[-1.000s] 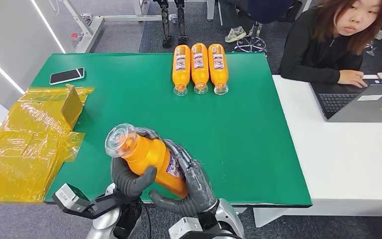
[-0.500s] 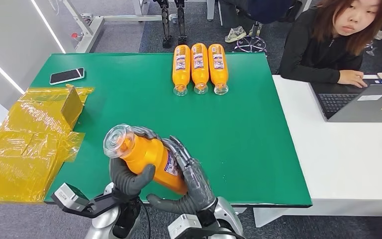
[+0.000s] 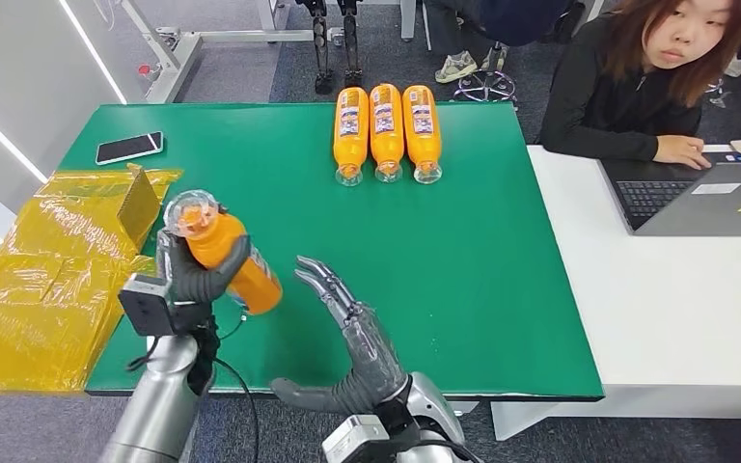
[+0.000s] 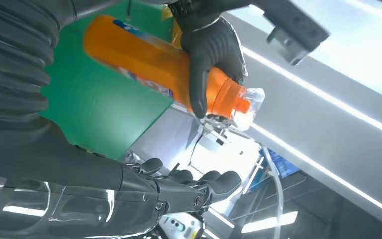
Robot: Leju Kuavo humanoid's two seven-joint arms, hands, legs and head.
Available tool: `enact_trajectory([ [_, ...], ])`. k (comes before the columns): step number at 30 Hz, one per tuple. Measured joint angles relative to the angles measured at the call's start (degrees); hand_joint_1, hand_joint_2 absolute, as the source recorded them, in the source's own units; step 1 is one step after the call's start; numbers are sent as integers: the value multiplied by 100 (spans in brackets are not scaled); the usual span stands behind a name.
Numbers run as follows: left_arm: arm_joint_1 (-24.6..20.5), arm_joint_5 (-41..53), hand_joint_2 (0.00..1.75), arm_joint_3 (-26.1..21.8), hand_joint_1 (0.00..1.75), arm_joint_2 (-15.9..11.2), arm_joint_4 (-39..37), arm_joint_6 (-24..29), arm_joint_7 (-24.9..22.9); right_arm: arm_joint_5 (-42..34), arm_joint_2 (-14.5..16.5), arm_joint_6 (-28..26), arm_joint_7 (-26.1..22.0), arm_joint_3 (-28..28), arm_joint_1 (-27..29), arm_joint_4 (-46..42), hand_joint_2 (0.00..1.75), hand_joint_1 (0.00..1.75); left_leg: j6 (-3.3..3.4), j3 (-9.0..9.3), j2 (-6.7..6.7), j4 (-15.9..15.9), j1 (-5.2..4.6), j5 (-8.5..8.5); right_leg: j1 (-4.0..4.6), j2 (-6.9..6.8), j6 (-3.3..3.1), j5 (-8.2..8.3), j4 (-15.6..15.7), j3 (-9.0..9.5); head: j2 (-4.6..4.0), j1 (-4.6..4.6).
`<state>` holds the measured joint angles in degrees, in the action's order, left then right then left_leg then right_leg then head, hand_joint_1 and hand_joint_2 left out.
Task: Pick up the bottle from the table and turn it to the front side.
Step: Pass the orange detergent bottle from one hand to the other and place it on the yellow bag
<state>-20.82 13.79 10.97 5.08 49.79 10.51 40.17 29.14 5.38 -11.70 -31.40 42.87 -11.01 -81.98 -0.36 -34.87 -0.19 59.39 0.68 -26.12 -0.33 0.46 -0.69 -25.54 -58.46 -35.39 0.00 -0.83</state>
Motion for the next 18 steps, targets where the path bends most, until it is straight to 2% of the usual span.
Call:
enact_trajectory([
  [4,-359,283,175,-206,132,-335,-545,537,0,-81,2,52,-53,70,-88,69,175,0,-1,-2,-1,0,1,1,1,0,-1,0,0,-3,0,-1],
  [8,-724,1269,175,-220,137,-570,-1164,1483,-29,-141,2,97,-69,125,-152,127,175,0,-1,-4,-1,0,-1,1,1,0,-1,0,1,-4,0,-1],
  [11,-951,2073,175,-164,139,-689,-1546,2103,-240,-155,2,105,-94,143,-168,167,175,0,-1,-4,-1,1,-2,1,1,0,-1,1,2,-4,0,-1],
  [13,-1074,2676,175,-64,139,-764,-1744,2421,-561,-192,2,99,-120,150,-176,196,175,0,-1,-4,-1,1,-3,1,1,0,0,1,3,-3,0,-2],
  [16,-1229,4184,175,264,139,-911,-1973,2810,-1451,-275,2,50,-190,161,-197,264,175,0,-1,-5,-2,1,-3,1,0,0,0,1,3,-3,0,-2],
  [18,-1319,5190,175,547,138,-1010,-2102,2882,-2043,-322,2,-29,-238,172,-209,323,175,0,-1,-4,-1,1,-3,1,0,0,-1,1,3,-4,0,-1],
])
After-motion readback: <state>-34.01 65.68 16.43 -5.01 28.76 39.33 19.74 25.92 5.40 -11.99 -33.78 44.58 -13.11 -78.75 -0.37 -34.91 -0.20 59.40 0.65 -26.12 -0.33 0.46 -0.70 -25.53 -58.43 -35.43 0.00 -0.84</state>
